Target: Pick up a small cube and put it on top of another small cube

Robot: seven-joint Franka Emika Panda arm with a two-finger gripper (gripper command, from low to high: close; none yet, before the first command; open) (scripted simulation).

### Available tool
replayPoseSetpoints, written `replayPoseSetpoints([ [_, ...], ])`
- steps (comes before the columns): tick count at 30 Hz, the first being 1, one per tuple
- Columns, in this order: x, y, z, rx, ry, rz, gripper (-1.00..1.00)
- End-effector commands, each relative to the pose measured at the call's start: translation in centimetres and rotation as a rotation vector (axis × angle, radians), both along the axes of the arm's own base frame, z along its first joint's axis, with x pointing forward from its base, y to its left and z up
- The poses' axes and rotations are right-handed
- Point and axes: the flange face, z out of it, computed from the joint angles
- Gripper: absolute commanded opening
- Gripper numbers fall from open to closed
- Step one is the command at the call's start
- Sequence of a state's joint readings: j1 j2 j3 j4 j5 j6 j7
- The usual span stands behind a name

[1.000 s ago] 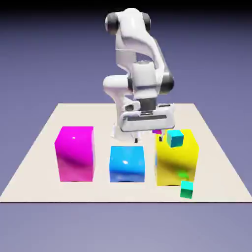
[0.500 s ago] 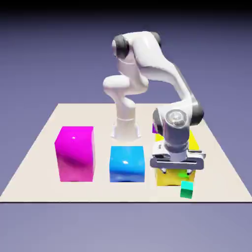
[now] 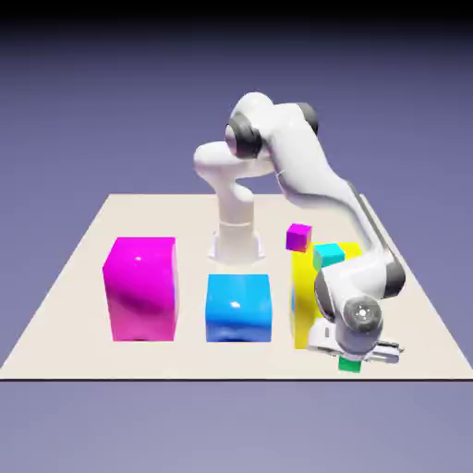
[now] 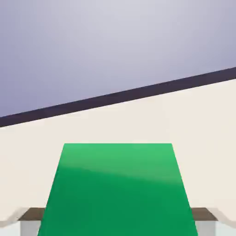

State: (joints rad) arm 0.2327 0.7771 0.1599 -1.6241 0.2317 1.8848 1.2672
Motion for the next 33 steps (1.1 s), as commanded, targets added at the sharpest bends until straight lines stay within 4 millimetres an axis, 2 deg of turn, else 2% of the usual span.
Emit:
replayPoseSetpoints([
  [1,0.8,-0.2,1.9,-0.002,0.000,0.001,-1.00],
  [2,1.3,0.1,2.8,0.011,-0.029,-0.007,-1.00],
  [4,0.7,1.2,5.6,0.040,-0.063,0.118,-1.00],
  [12,-3.1,4.3,16.7,0.115,-0.151,0.645,-1.00],
  [22,-10.3,3.8,29.3,0.023,-0.038,1.280,-1.00],
  [24,-10.5,3.2,29.5,-0.003,-0.003,1.291,-1.00],
  [30,-11.9,0.8,23.3,-0.002,-0.003,1.291,-1.00],
  [31,-11.9,0.8,23.3,-0.002,-0.003,1.291,1.00],
  [32,-11.9,0.8,23.3,-0.002,-0.003,1.291,1.00],
  [33,-11.6,1.2,24.4,-0.003,-0.003,1.291,1.00],
])
